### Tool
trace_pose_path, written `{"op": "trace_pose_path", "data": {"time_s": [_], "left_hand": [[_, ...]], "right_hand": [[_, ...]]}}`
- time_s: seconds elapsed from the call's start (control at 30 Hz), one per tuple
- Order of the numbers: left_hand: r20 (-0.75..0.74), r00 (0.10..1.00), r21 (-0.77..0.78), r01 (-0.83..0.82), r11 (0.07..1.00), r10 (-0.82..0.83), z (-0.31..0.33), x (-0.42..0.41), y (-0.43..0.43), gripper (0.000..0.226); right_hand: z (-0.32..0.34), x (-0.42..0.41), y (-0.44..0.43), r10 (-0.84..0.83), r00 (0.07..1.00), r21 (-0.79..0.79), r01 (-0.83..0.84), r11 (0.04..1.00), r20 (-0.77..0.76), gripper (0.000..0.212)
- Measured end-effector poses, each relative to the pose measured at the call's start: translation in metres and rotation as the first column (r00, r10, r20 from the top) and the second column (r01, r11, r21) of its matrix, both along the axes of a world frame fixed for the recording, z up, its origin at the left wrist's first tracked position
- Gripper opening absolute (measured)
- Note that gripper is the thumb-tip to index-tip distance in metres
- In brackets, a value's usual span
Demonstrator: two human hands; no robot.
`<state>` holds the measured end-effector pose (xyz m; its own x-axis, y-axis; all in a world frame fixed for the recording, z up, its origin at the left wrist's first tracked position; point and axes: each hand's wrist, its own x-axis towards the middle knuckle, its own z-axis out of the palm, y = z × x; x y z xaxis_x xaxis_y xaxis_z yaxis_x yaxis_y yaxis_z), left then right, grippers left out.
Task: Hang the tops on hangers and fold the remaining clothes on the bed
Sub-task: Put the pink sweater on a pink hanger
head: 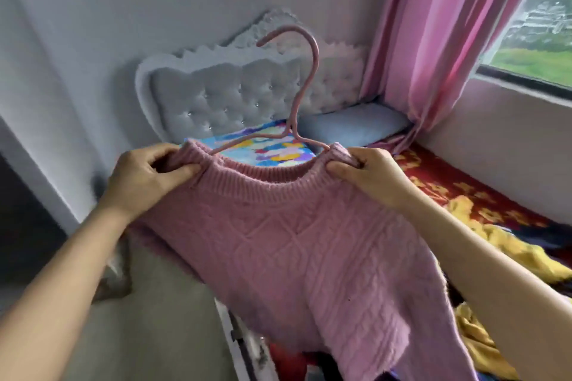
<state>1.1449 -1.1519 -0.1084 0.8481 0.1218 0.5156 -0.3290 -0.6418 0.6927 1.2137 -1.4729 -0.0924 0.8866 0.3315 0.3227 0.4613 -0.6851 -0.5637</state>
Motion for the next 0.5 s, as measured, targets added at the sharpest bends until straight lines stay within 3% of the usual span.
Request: {"op": "trace_pose_path", "data": {"time_s": [0.2,0.37,0.5], "left_hand": [[0.058,0.946,0.047,-0.322,0.946,0.319,0.031,-0.085,0.076,0.019],[0.119,0.884,0.074,-0.462,0.884,0.452,0.048,-0.14,0.144,0.056],[0.122,0.828,0.02,-0.553,0.833,0.547,0.066,-0.186,0.195,0.024]], "right_hand": [[0.024,-0.008,0.111,0.26,0.965,0.093,-0.262,0.961,0.031,0.038],[0.045,-0.029,0.196,0.372,0.925,0.116,-0.379,0.918,0.074,0.049],[0.061,-0.06,0.272,0.415,0.906,0.113,-0.422,0.9,0.08,0.048]]}}
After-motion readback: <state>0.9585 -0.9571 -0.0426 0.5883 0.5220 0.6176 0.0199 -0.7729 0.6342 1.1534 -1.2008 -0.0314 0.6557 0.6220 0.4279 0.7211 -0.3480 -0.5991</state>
